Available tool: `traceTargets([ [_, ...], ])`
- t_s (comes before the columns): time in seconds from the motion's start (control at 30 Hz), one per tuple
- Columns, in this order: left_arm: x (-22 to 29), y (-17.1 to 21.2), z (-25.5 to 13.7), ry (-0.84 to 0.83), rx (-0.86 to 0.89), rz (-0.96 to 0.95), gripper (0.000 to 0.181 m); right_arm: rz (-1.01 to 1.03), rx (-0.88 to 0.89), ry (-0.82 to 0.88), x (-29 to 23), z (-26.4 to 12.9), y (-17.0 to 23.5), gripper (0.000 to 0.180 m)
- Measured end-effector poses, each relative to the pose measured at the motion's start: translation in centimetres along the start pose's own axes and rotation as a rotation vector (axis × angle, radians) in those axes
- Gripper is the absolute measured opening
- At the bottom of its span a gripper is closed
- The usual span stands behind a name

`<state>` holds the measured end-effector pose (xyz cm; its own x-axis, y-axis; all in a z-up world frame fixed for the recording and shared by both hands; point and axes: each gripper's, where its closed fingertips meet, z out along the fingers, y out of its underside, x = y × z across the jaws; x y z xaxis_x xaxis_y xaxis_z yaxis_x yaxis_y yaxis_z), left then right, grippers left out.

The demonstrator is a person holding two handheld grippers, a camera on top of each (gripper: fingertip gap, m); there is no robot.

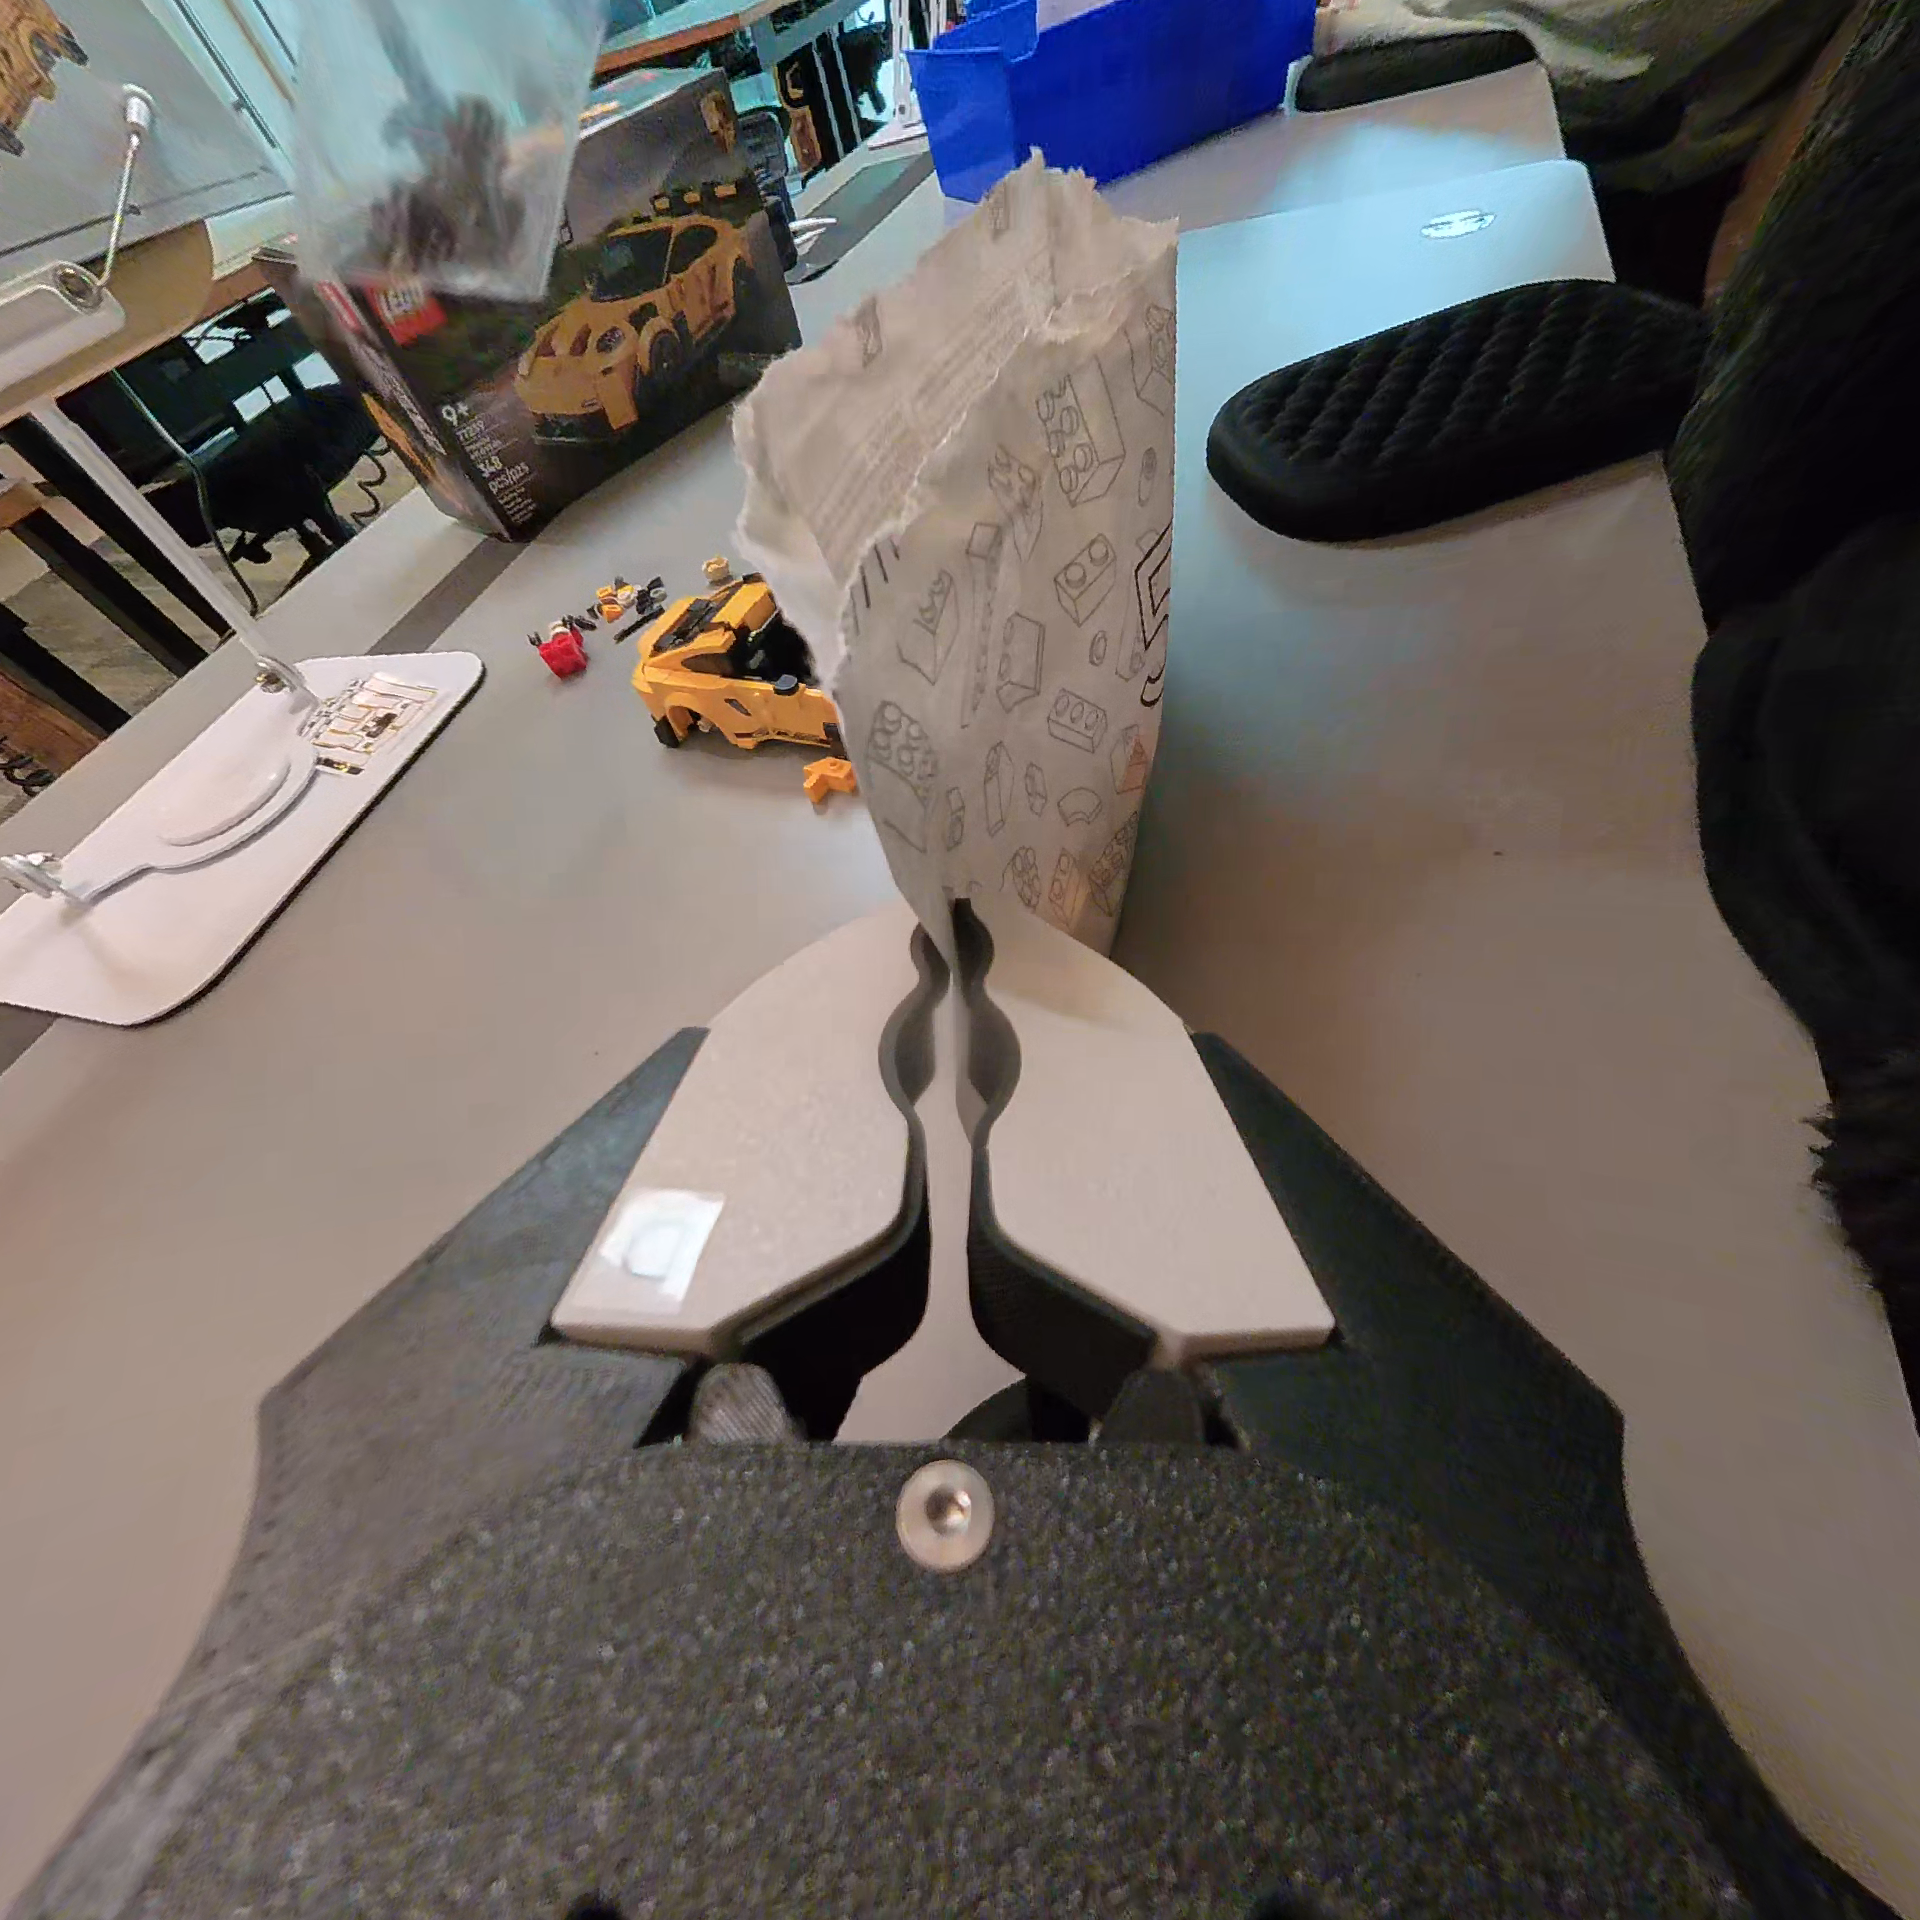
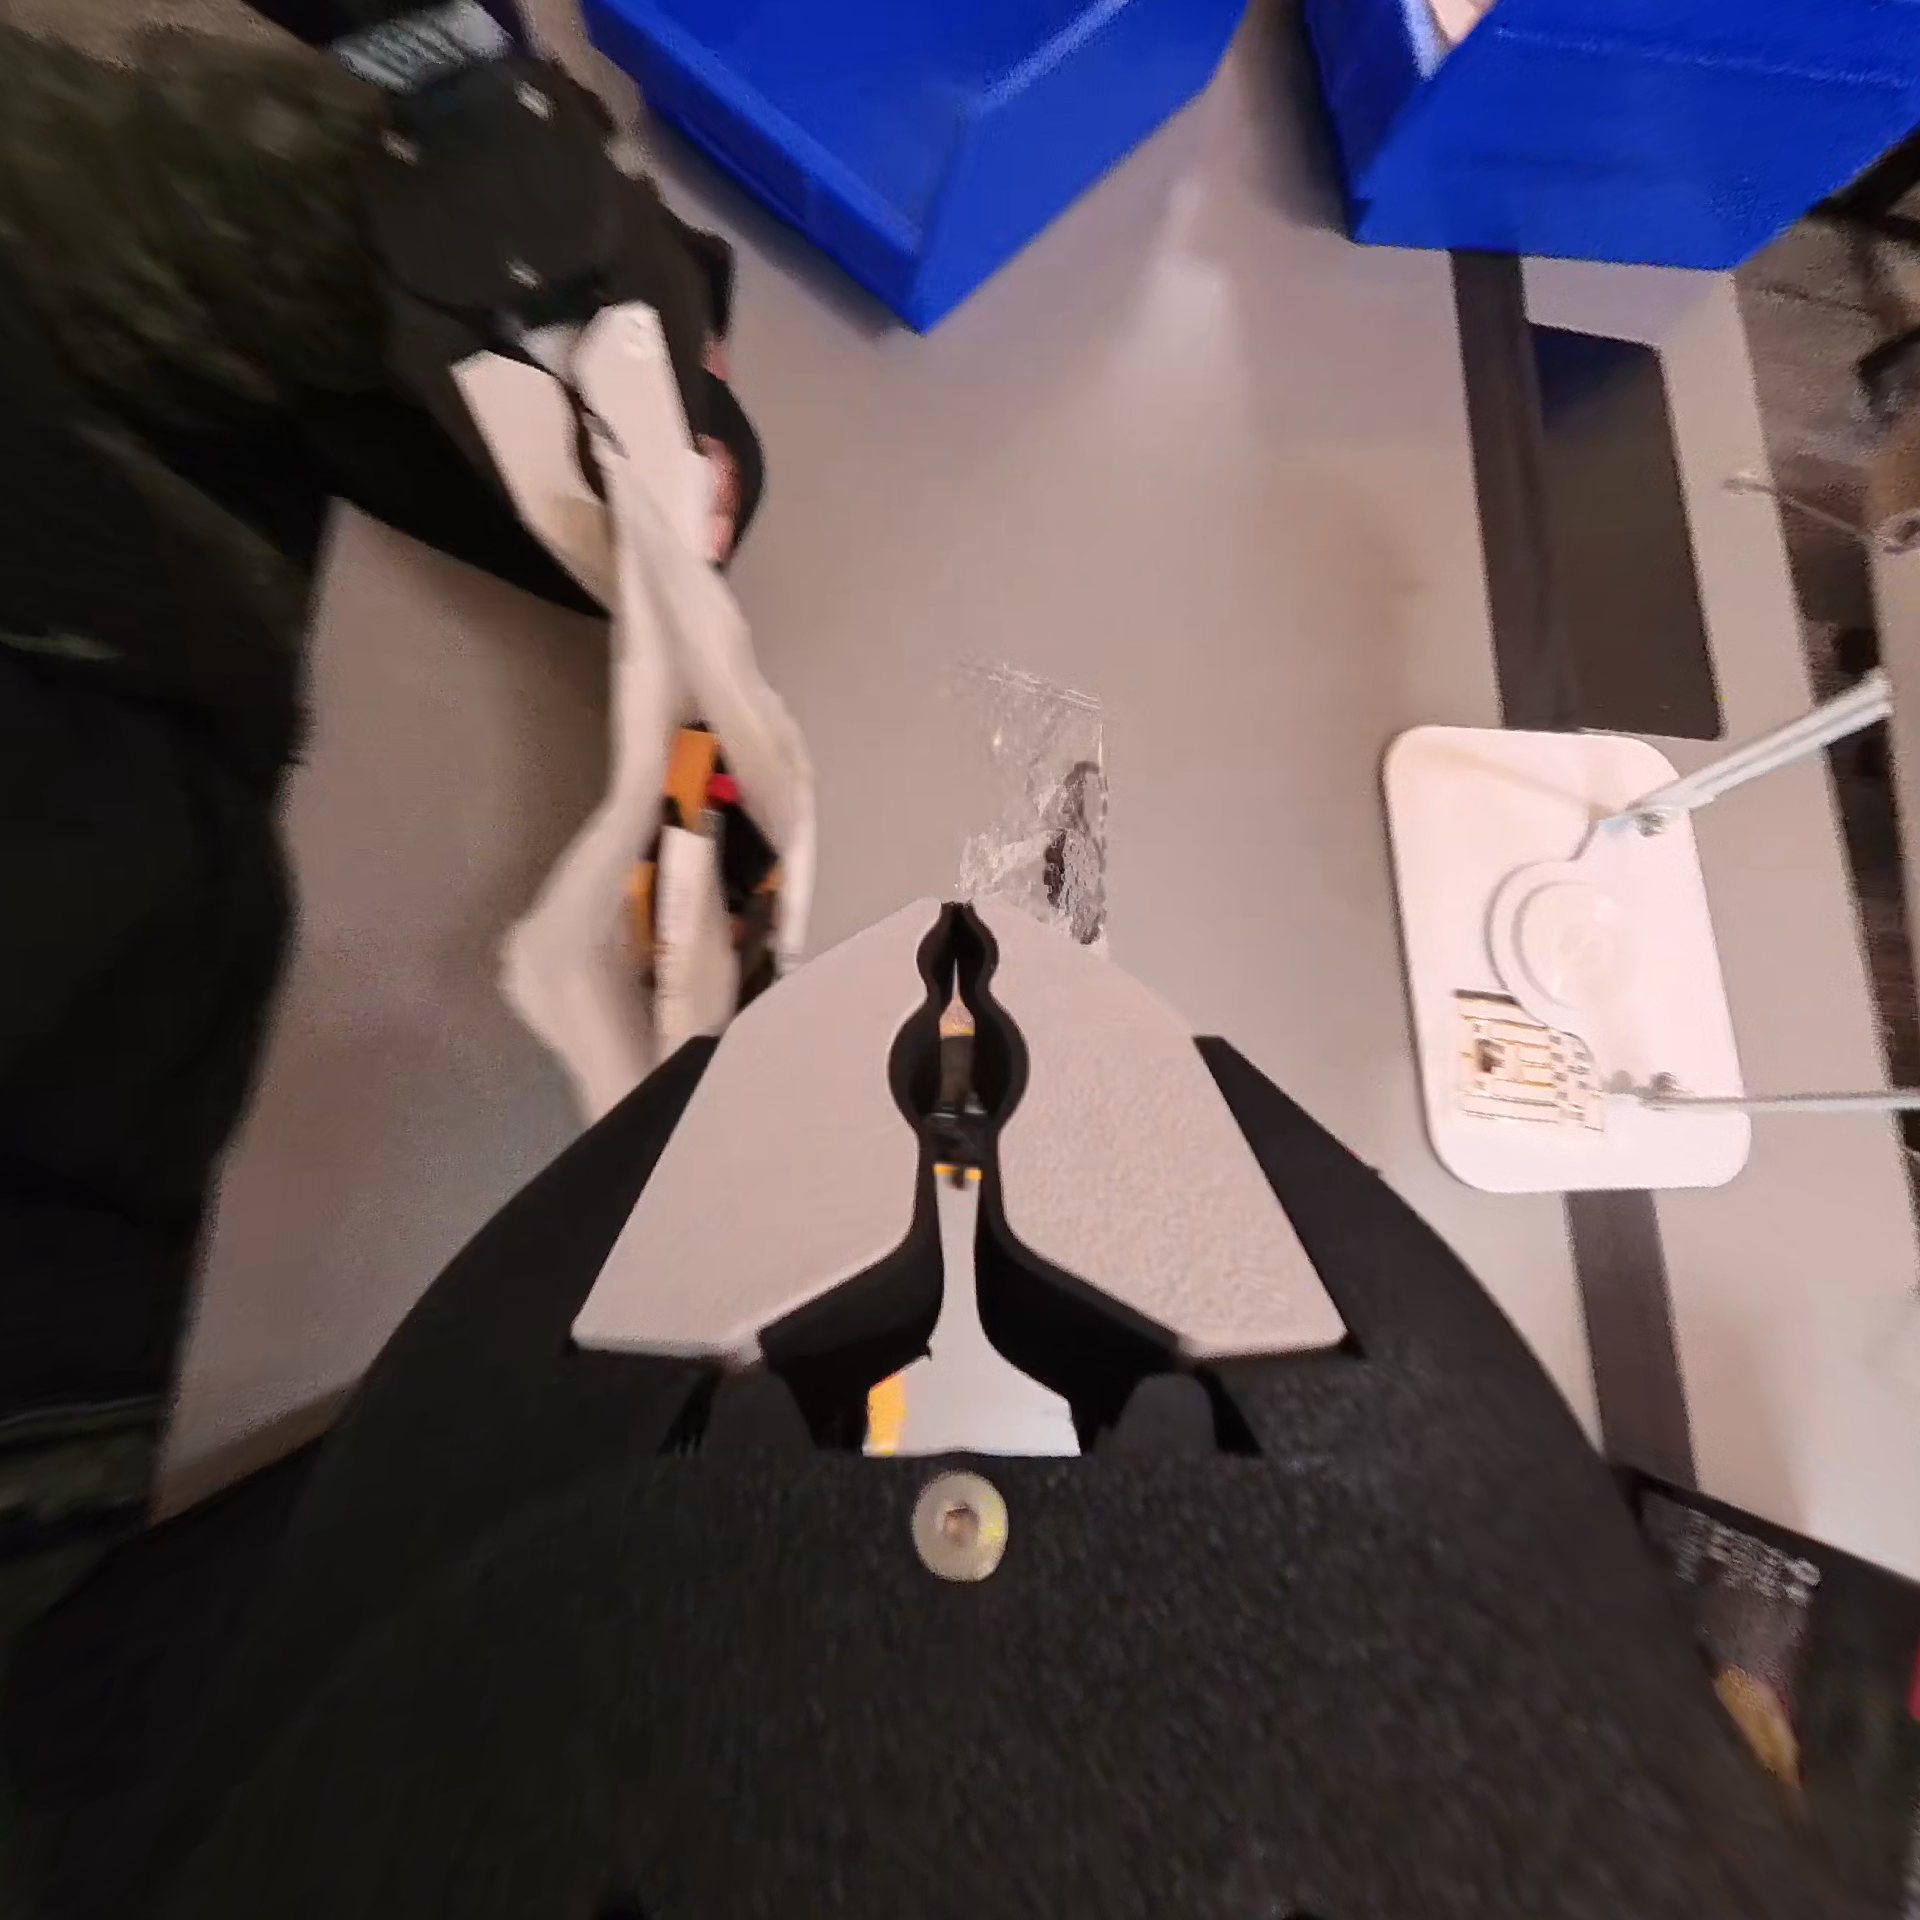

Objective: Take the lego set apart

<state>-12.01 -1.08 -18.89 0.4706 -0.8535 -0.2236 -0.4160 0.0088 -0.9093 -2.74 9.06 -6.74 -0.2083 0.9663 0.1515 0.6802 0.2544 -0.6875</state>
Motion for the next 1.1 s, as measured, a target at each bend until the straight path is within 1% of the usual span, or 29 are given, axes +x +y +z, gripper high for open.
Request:
traceTargets([
  [0.03, 0.0, 0.0, 0.0, -0.001, -0.001, 0.001, 0.0, 0.014, 0.007, -0.033, -1.1, -0.6, -0.5, 0.0],
  [0.13, 0.0, 0.0, 0.0, -0.008, -0.006, 0.013, 0.0, 0.059, 0.011, -0.129, -4.1, -1.7, -1.5, 0.0],
  [0.23, 0.1, 0.0, 0.0, -0.01, -0.007, 0.021, 0.0, 0.096, 0.002, -0.198, -6.7, -2.0, -1.6, 0.0],
  [0.4, 0.1, 0.0, -0.1, -0.012, -0.008, 0.028, 0.0, 0.187, -0.008, -0.304, -9.3, -1.7, -0.9, 0.0],
  [0.53, 0.1, 0.0, -0.1, -0.015, -0.01, 0.031, 0.0, 0.246, -0.039, -0.351, -9.8, -1.0, 0.4, 0.0],
  [0.57, 0.1, 0.0, -0.1, -0.015, -0.01, 0.03, 0.0, 0.258, -0.047, -0.353, -9.7, -0.7, 0.8, 0.001],
  [0.63, 0.1, 0.0, -0.1, -0.015, -0.01, 0.029, 0.001, 0.275, -0.051, -0.352, -9.3, -0.1, 1.5, 0.015],
  [0.67, 0.1, 0.0, -0.1, -0.015, -0.01, 0.028, 0.001, 0.28, -0.058, -0.343, -8.9, 0.1, 1.8, 0.018],
  [0.9, 0.1, 0.1, -0.1, -0.012, -0.007, 0.022, 0.001, 0.211, -0.046, -0.246, -6.9, 0.6, 2.4, 0.019],
  [1.0, 0.1, 0.1, -0.1, -0.012, -0.007, 0.024, 0.001, 0.135, -0.054, -0.193, -6.8, 0.9, 2.5, 0.017],
  [1.1, 0.1, 0.1, -0.1, -0.011, -0.007, 0.024, 0.001, 0.041, -0.1, -0.153, -7.0, 1.6, 2.9, 0.013],
])
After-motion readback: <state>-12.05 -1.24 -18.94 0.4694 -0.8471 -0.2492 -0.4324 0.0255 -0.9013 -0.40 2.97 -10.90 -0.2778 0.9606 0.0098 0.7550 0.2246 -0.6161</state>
